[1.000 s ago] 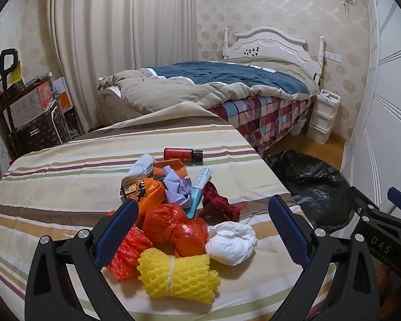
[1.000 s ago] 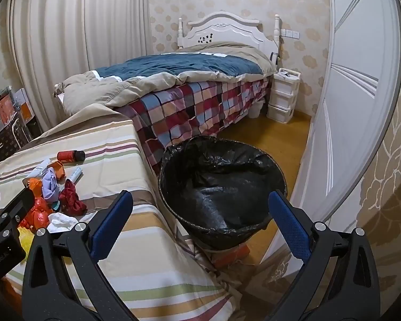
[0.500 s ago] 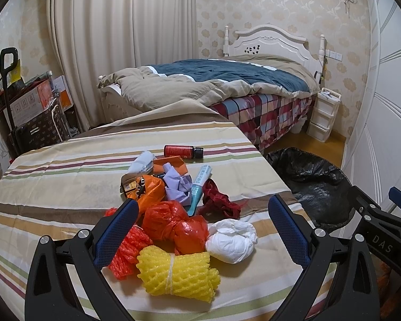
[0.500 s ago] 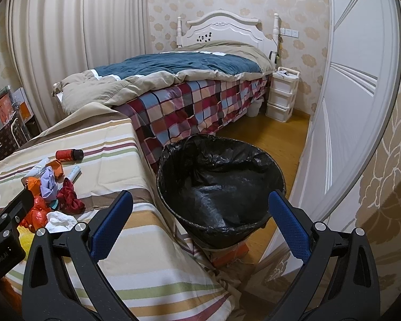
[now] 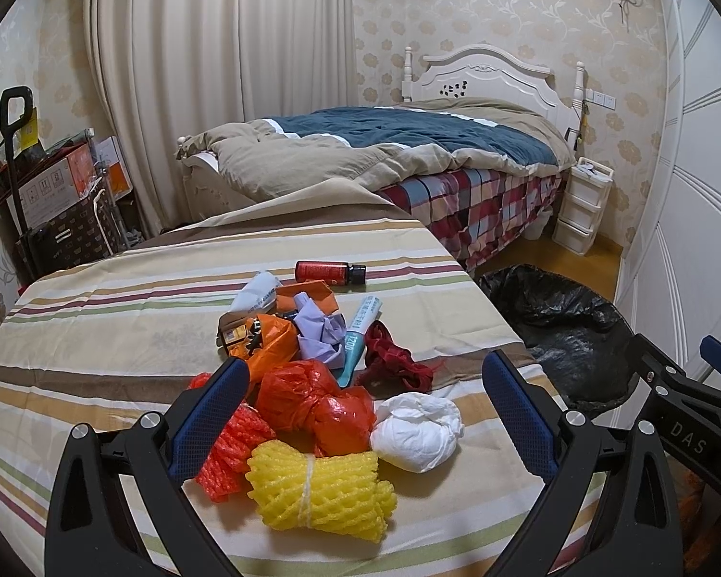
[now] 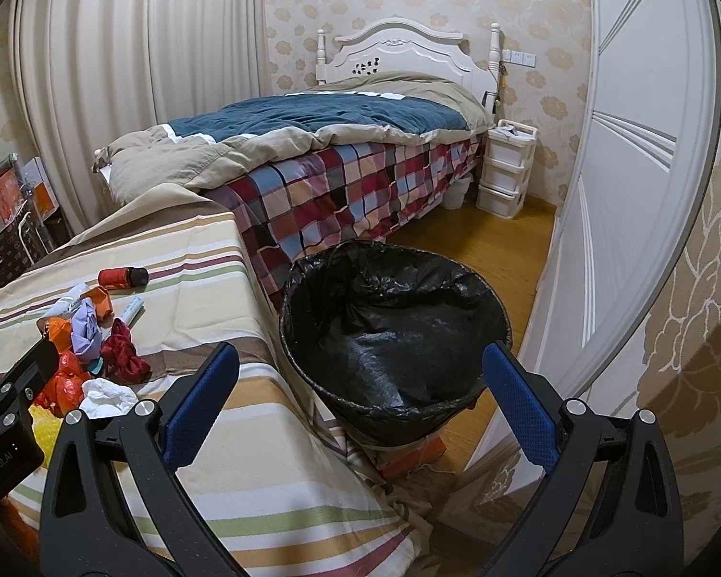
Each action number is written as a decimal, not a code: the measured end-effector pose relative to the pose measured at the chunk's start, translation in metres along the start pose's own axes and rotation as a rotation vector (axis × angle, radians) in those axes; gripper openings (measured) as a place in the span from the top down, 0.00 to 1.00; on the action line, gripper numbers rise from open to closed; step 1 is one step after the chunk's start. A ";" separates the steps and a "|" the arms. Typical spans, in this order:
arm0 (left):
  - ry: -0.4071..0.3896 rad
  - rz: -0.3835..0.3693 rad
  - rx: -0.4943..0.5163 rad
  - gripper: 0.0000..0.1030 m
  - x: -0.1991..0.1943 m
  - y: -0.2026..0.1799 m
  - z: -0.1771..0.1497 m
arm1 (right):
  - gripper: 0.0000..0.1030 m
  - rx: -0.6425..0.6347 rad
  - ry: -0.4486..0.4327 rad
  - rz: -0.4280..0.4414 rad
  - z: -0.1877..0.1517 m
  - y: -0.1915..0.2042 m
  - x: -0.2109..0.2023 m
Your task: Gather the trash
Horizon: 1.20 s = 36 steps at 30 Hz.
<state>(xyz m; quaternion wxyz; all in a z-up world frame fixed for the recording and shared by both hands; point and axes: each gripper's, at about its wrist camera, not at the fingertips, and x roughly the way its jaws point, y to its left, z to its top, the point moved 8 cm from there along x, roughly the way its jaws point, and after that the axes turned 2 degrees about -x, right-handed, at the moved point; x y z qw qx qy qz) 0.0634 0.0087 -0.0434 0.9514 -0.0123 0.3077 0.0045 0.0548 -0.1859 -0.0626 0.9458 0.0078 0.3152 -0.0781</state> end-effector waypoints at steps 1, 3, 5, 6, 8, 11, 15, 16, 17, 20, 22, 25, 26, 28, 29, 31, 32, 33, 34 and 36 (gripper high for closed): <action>0.000 0.001 0.000 0.06 0.000 0.000 0.000 | 0.04 0.000 0.000 0.000 -0.001 -0.001 0.000; 0.001 0.001 0.000 0.06 0.000 0.001 0.000 | 0.04 0.002 0.001 0.001 0.002 0.001 0.000; 0.001 0.001 -0.001 0.06 0.000 0.000 0.000 | 0.04 0.002 0.001 -0.002 0.001 0.000 0.000; 0.000 0.000 0.000 0.06 0.000 0.000 0.000 | 0.04 0.001 0.001 -0.001 0.002 0.001 0.000; 0.000 0.002 0.002 0.06 0.000 0.001 0.000 | 0.04 0.002 0.002 -0.002 -0.003 -0.001 0.000; 0.001 0.001 0.000 0.06 0.000 0.000 0.000 | 0.04 0.006 0.006 -0.001 -0.004 -0.003 0.000; 0.002 0.001 0.000 0.06 0.000 0.000 0.000 | 0.04 0.011 0.008 0.000 -0.006 -0.012 -0.002; 0.002 0.001 0.000 0.06 0.000 0.001 0.000 | 0.04 0.010 0.007 0.001 -0.007 -0.014 -0.002; 0.003 0.001 0.000 0.06 0.000 0.000 0.000 | 0.04 0.011 0.008 0.001 -0.006 -0.013 -0.002; 0.002 0.001 0.000 0.06 0.000 0.000 0.000 | 0.04 0.010 0.009 0.000 -0.006 -0.013 -0.001; 0.003 0.001 0.001 0.06 0.000 -0.001 0.000 | 0.04 0.011 0.011 -0.001 -0.007 -0.014 -0.001; 0.003 0.001 0.000 0.06 0.000 -0.001 0.000 | 0.04 0.011 0.011 0.000 -0.007 -0.013 -0.001; 0.004 0.001 0.000 0.06 0.000 0.000 0.000 | 0.04 0.011 0.010 -0.001 -0.007 -0.012 -0.001; 0.004 0.000 0.000 0.06 0.000 0.000 -0.006 | 0.04 0.011 0.009 -0.001 -0.006 -0.011 -0.001; 0.004 0.000 0.000 0.06 0.000 0.001 -0.006 | 0.04 0.011 0.009 -0.001 -0.007 -0.012 -0.001; 0.005 0.000 0.000 0.06 0.000 0.000 -0.006 | 0.04 0.010 0.010 -0.001 -0.006 -0.011 -0.001; 0.005 0.001 0.000 0.06 0.000 0.000 -0.006 | 0.04 0.010 0.010 -0.002 -0.007 -0.012 -0.001; 0.005 0.000 0.000 0.06 0.001 0.001 -0.007 | 0.04 0.010 0.010 -0.002 -0.006 -0.010 -0.001; 0.006 0.000 -0.001 0.06 0.001 0.001 -0.007 | 0.04 0.010 0.011 -0.002 -0.006 -0.011 -0.001; 0.011 -0.002 -0.001 0.06 0.007 -0.003 -0.018 | 0.04 0.010 0.011 -0.002 -0.006 -0.011 -0.001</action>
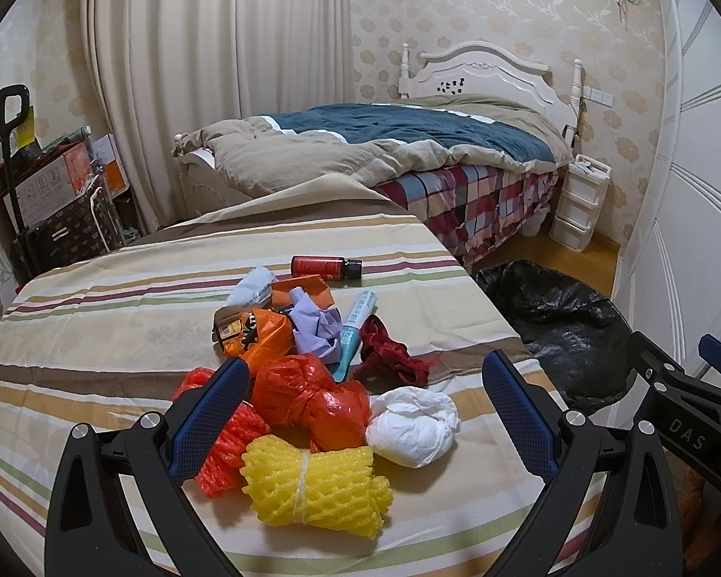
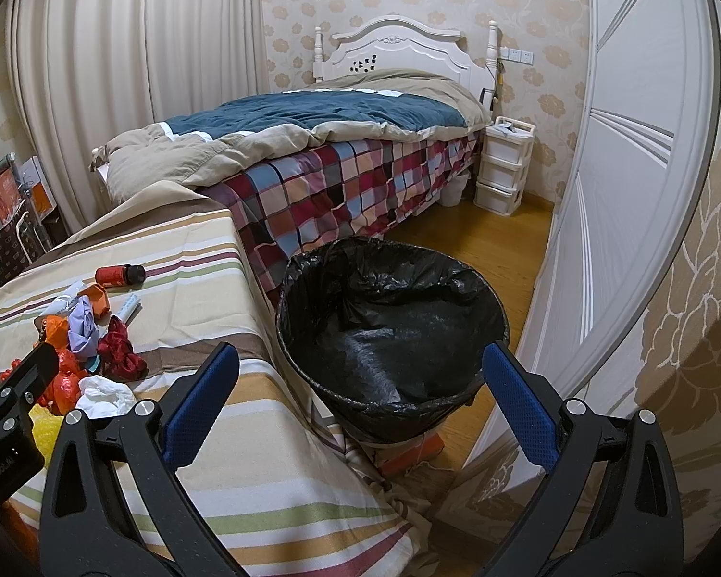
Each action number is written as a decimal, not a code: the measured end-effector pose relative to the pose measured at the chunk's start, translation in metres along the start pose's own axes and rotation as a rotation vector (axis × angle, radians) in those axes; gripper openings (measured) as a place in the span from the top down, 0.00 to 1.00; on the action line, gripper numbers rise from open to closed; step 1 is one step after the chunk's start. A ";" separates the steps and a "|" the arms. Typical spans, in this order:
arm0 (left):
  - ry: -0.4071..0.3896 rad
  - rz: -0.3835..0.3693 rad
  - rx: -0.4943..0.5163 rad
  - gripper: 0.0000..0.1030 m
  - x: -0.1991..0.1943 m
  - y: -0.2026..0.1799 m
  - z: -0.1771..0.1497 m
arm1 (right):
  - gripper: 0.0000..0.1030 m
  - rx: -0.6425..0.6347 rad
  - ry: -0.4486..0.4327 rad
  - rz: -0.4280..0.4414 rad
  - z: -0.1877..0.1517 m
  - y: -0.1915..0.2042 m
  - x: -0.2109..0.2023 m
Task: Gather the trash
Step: 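Grasp the orange-red mesh net with the left tool while the right tool approaches the yellow foam net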
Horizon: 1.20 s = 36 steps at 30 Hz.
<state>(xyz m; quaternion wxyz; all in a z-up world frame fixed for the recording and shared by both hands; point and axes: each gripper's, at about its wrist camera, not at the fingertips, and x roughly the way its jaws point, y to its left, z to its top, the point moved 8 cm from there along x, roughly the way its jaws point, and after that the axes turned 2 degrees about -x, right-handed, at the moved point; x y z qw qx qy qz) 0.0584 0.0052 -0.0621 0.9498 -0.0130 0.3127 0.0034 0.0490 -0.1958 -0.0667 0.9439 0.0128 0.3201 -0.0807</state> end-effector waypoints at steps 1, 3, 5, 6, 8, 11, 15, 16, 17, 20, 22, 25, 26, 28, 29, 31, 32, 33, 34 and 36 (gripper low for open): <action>0.003 -0.002 0.001 0.06 0.001 0.000 -0.002 | 0.04 0.001 0.002 0.000 -0.002 -0.002 0.000; 0.006 0.000 0.001 0.06 0.003 -0.001 -0.004 | 0.04 0.003 0.005 -0.001 -0.003 -0.005 -0.001; 0.010 -0.001 0.002 0.06 0.003 0.001 -0.004 | 0.04 0.002 0.006 0.001 -0.004 -0.006 -0.001; 0.010 0.001 0.001 0.06 0.003 0.003 -0.005 | 0.04 0.002 0.005 0.001 -0.003 -0.004 0.000; 0.010 0.005 -0.001 0.06 0.004 0.005 -0.003 | 0.04 0.000 0.008 0.004 -0.006 -0.005 0.000; 0.012 0.018 -0.009 0.06 0.001 0.015 -0.002 | 0.04 -0.001 0.011 0.007 -0.009 -0.005 0.001; 0.023 0.035 -0.029 0.06 -0.002 0.035 -0.003 | 0.04 -0.008 0.016 0.016 -0.012 0.000 0.000; 0.026 0.041 -0.033 0.06 -0.003 0.041 -0.004 | 0.04 -0.013 0.018 0.019 -0.010 0.008 -0.001; 0.031 0.046 -0.040 0.06 -0.003 0.047 -0.004 | 0.04 -0.017 0.019 0.022 -0.010 0.010 -0.002; 0.039 0.063 -0.062 0.06 -0.006 0.067 -0.006 | 0.04 -0.029 0.019 0.033 -0.009 0.019 -0.004; 0.044 0.074 -0.074 0.06 -0.009 0.080 -0.008 | 0.04 -0.040 0.018 0.040 -0.008 0.026 -0.007; 0.056 0.088 -0.083 0.06 -0.011 0.095 -0.014 | 0.05 -0.058 0.017 0.051 -0.008 0.036 -0.010; 0.059 0.096 -0.082 0.07 -0.012 0.100 -0.017 | 0.05 -0.067 0.017 0.053 -0.008 0.041 -0.012; 0.066 0.107 -0.082 0.07 -0.013 0.108 -0.022 | 0.05 -0.079 0.016 0.058 -0.007 0.046 -0.013; 0.072 0.110 -0.084 0.08 -0.013 0.112 -0.025 | 0.05 -0.083 0.015 0.061 -0.007 0.049 -0.014; 0.080 0.114 -0.086 0.09 -0.012 0.116 -0.029 | 0.05 -0.093 0.015 0.066 -0.007 0.055 -0.015; 0.085 0.114 -0.085 0.09 -0.012 0.117 -0.031 | 0.05 -0.098 0.016 0.069 -0.008 0.058 -0.016; 0.088 0.113 -0.084 0.09 -0.011 0.117 -0.032 | 0.05 -0.103 0.017 0.072 -0.009 0.060 -0.016; 0.092 0.112 -0.082 0.09 -0.009 0.117 -0.033 | 0.05 -0.108 0.019 0.075 -0.010 0.062 -0.016; 0.099 0.105 -0.078 0.09 -0.005 0.116 -0.035 | 0.05 -0.116 0.025 0.078 -0.012 0.066 -0.015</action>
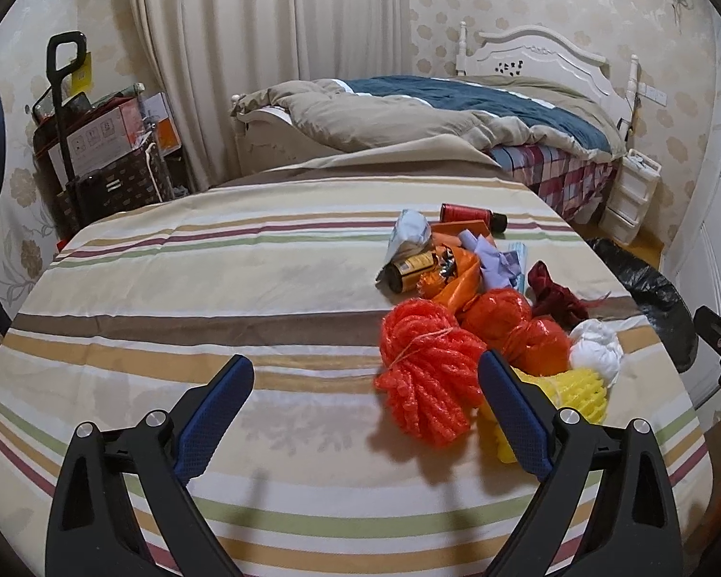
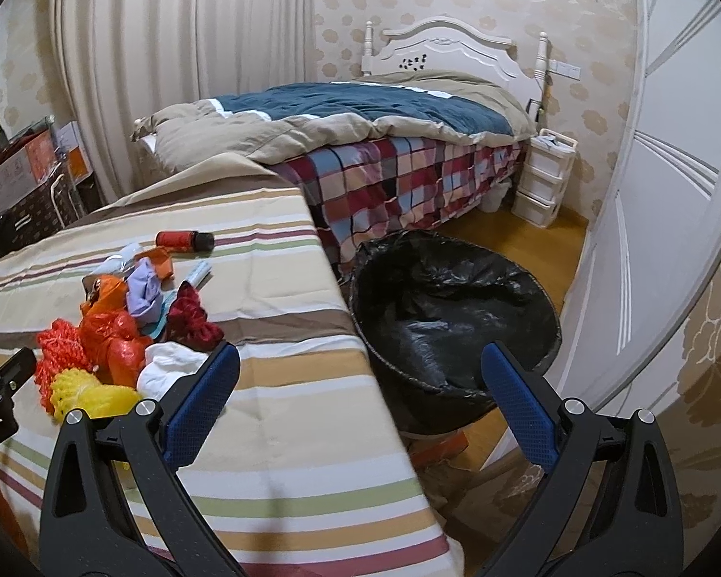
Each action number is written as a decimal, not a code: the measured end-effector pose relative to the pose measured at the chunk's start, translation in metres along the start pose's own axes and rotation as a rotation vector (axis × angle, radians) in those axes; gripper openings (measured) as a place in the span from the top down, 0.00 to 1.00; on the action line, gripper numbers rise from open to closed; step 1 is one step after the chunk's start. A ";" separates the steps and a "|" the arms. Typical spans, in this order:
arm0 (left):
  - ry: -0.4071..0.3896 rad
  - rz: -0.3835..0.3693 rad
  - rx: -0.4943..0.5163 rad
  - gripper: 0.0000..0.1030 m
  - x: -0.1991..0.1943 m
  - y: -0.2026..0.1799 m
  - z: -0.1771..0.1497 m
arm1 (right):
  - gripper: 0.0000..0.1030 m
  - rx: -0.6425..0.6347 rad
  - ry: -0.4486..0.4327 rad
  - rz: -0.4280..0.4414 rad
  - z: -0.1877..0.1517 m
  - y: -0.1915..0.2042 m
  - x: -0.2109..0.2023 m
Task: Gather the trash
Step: 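Grasp the orange-red mesh net with the left tool while the right tool approaches the yellow foam net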
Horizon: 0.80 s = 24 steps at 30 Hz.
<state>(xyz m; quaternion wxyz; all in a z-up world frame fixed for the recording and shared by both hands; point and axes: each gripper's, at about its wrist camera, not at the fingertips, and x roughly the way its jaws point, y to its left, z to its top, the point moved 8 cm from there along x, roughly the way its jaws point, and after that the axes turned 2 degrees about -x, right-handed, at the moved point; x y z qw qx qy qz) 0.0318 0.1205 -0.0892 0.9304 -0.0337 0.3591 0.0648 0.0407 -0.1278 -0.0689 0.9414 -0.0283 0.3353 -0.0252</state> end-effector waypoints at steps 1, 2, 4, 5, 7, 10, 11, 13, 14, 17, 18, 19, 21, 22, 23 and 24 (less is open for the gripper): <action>0.004 -0.002 0.002 0.09 0.001 -0.002 0.000 | 0.05 -0.002 0.004 0.002 -0.001 0.001 0.001; 0.007 -0.006 0.004 0.09 0.004 -0.003 0.000 | 0.05 -0.002 0.008 0.004 -0.002 0.002 0.002; 0.014 -0.011 0.006 0.09 0.009 -0.005 0.003 | 0.05 -0.003 0.016 0.008 -0.003 0.004 0.004; 0.017 -0.013 0.003 0.09 0.011 -0.005 0.005 | 0.05 -0.003 0.020 0.010 -0.005 0.004 0.006; 0.028 -0.018 -0.009 0.09 0.016 -0.005 0.008 | 0.05 -0.004 0.027 0.011 -0.006 0.005 0.009; 0.043 -0.026 0.003 0.14 0.022 -0.007 0.009 | 0.05 -0.001 0.036 0.017 -0.008 0.007 0.013; 0.050 -0.033 0.009 0.18 0.024 -0.009 0.007 | 0.05 0.000 0.038 0.018 -0.008 0.007 0.015; 0.071 -0.060 0.015 0.28 0.027 -0.012 0.002 | 0.05 0.001 0.043 0.022 -0.010 0.009 0.017; 0.086 -0.079 0.014 0.33 0.029 -0.013 -0.001 | 0.05 0.001 0.045 0.023 -0.010 0.009 0.019; 0.106 -0.139 -0.010 0.47 0.029 -0.015 -0.006 | 0.05 0.001 0.049 0.027 -0.011 0.010 0.020; 0.107 -0.153 -0.013 0.50 0.029 -0.016 -0.006 | 0.05 0.000 0.048 0.027 -0.011 0.011 0.020; 0.107 -0.159 -0.013 0.51 0.028 -0.017 -0.006 | 0.05 0.000 0.048 0.027 -0.011 0.011 0.020; 0.097 -0.150 -0.001 0.53 0.024 -0.016 -0.006 | 0.05 0.000 0.044 0.029 -0.011 0.011 0.018; 0.092 -0.146 0.003 0.54 0.022 -0.015 -0.006 | 0.05 0.000 0.041 0.031 -0.010 0.011 0.017; 0.088 -0.144 0.003 0.54 0.018 -0.012 -0.006 | 0.05 0.000 0.038 0.031 -0.009 0.011 0.015; 0.084 -0.143 -0.001 0.54 0.016 -0.010 -0.005 | 0.05 -0.001 0.034 0.033 -0.009 0.012 0.014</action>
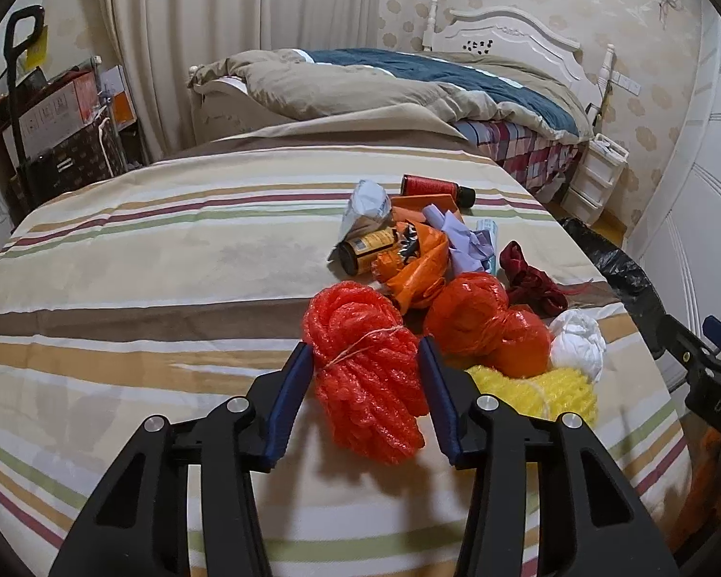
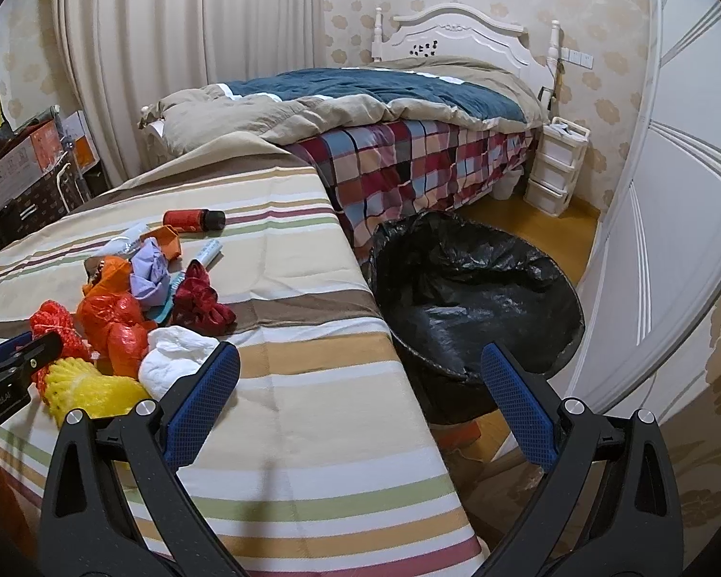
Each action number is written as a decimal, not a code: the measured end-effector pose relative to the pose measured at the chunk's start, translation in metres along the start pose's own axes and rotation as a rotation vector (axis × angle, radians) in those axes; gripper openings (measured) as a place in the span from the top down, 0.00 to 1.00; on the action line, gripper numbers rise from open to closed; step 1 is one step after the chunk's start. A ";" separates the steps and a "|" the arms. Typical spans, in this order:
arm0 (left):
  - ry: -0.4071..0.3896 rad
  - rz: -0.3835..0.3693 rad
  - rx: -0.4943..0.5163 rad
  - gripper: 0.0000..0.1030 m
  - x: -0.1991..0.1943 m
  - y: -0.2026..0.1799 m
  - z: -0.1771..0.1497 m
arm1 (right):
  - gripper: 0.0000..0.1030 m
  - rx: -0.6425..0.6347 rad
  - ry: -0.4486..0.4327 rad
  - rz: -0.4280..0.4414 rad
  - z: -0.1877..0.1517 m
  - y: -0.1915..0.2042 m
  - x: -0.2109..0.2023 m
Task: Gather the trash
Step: 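Grasp the orange-red mesh net with the left tool while the right tool approaches the yellow foam net, then grasp the yellow foam net with the right tool and lift it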
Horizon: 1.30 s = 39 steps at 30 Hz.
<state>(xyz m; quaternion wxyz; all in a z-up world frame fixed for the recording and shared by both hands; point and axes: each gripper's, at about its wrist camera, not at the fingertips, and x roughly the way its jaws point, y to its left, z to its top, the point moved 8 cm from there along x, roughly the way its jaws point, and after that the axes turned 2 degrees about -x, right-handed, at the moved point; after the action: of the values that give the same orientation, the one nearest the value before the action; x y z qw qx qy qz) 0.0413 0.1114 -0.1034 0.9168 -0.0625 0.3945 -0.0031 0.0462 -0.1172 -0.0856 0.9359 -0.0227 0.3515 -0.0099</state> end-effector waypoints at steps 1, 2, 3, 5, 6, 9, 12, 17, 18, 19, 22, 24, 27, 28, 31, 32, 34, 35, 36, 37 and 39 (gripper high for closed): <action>-0.006 0.001 -0.005 0.54 -0.005 0.003 -0.001 | 0.05 -0.002 -0.004 0.003 0.001 0.001 -0.002; -0.011 0.004 -0.007 0.54 -0.008 0.006 0.000 | 0.05 -0.005 -0.008 0.006 0.002 0.003 -0.003; -0.018 0.010 -0.009 0.54 -0.011 0.010 0.001 | 0.05 -0.007 -0.012 0.010 0.003 0.005 -0.005; -0.033 0.027 -0.010 0.54 -0.020 0.019 0.000 | 0.05 -0.017 -0.020 0.025 0.004 0.012 -0.010; -0.037 0.038 -0.012 0.54 -0.023 0.024 0.000 | 0.05 -0.024 -0.024 0.033 0.004 0.017 -0.012; -0.038 0.059 -0.027 0.54 -0.031 0.040 -0.005 | 0.05 -0.054 -0.032 0.060 0.004 0.033 -0.019; -0.042 0.085 -0.039 0.54 -0.038 0.056 -0.011 | 0.05 -0.083 -0.031 0.094 0.001 0.052 -0.025; -0.069 0.126 -0.056 0.54 -0.053 0.080 -0.019 | 0.07 -0.139 -0.012 0.170 -0.006 0.090 -0.033; -0.077 0.134 -0.058 0.54 -0.056 0.084 -0.020 | 0.14 -0.153 -0.004 0.188 -0.008 0.099 -0.033; -0.084 0.140 -0.060 0.54 -0.058 0.088 -0.020 | 0.18 -0.163 0.002 0.202 -0.011 0.105 -0.034; -0.102 0.155 -0.065 0.54 -0.065 0.097 -0.022 | 0.18 -0.189 0.030 0.238 -0.018 0.124 -0.034; -0.112 0.166 -0.069 0.54 -0.067 0.104 -0.023 | 0.19 -0.206 0.037 0.237 -0.022 0.131 -0.034; -0.113 0.164 -0.085 0.54 -0.067 0.110 -0.025 | 0.19 -0.223 0.055 0.240 -0.027 0.141 -0.033; -0.111 0.162 -0.091 0.54 -0.067 0.112 -0.026 | 0.19 -0.228 0.058 0.240 -0.028 0.143 -0.031; -0.104 0.151 -0.106 0.54 -0.064 0.116 -0.030 | 0.19 -0.248 0.070 0.230 -0.032 0.149 -0.027; -0.103 0.148 -0.107 0.54 -0.064 0.116 -0.030 | 0.19 -0.253 0.076 0.227 -0.033 0.150 -0.026; -0.101 0.140 -0.109 0.54 -0.062 0.116 -0.032 | 0.24 -0.259 0.083 0.220 -0.036 0.154 -0.022; -0.099 0.136 -0.110 0.54 -0.062 0.115 -0.032 | 0.27 -0.263 0.090 0.221 -0.038 0.155 -0.021; -0.099 0.134 -0.111 0.54 -0.062 0.116 -0.033 | 0.33 -0.265 0.098 0.225 -0.039 0.156 -0.018; -0.098 0.131 -0.113 0.54 -0.061 0.115 -0.034 | 0.34 -0.265 0.110 0.231 -0.041 0.157 -0.017; -0.097 0.126 -0.114 0.54 -0.061 0.116 -0.034 | 0.38 -0.270 0.115 0.230 -0.043 0.157 -0.015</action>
<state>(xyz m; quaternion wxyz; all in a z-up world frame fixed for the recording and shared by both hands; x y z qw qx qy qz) -0.0305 0.2255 -0.0964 0.9282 -0.0897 0.3523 0.0797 0.0070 0.0388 -0.1162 0.8976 -0.1072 0.4029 0.1431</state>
